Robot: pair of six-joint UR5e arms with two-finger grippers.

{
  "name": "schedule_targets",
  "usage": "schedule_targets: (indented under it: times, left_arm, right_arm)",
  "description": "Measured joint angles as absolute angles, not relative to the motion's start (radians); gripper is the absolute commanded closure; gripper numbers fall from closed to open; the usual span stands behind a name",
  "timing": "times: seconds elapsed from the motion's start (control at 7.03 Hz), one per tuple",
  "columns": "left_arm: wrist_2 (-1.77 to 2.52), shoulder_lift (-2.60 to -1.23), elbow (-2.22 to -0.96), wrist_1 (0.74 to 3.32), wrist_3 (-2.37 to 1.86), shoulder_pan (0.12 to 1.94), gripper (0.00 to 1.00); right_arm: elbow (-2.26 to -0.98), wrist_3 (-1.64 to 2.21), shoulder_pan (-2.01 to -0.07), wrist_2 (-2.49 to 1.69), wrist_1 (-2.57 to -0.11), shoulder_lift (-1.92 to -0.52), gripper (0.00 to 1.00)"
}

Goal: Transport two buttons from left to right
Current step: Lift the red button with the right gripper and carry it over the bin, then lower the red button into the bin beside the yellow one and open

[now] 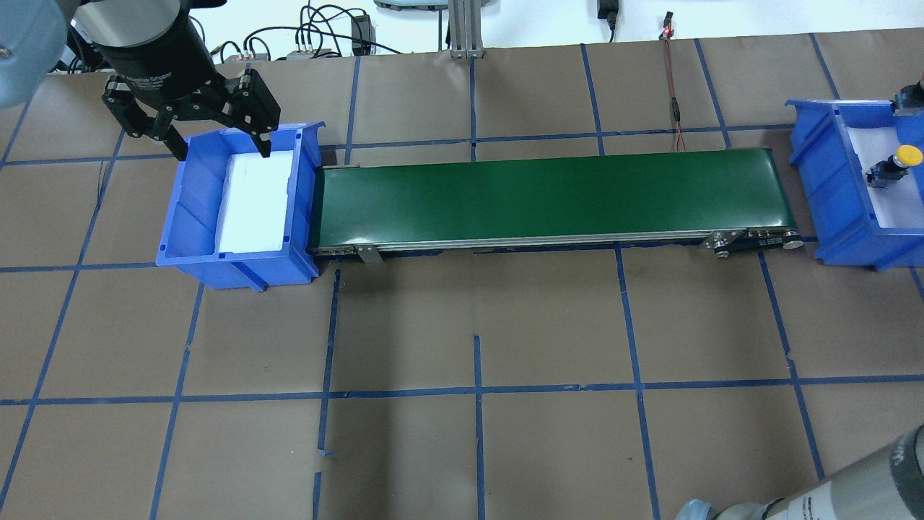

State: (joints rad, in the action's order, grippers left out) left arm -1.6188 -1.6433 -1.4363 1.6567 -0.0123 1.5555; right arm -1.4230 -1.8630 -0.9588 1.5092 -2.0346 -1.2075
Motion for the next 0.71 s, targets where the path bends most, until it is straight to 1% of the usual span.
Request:
schedule_targets:
  times: [0.28, 0.71]
  left_arm:
    - [-1.617, -1.644, -1.436, 1.657, -0.012, 1.555, 0.0]
    - [-1.617, -1.646, -1.436, 1.657, -0.012, 1.555, 0.0]
  right_arm:
    - [-1.433, -1.871, -0.917, 1.507, -2.034, -1.189, 0.9]
    - [-1.479, -1.871, -0.911, 1.474, -2.055, -1.141, 0.9]
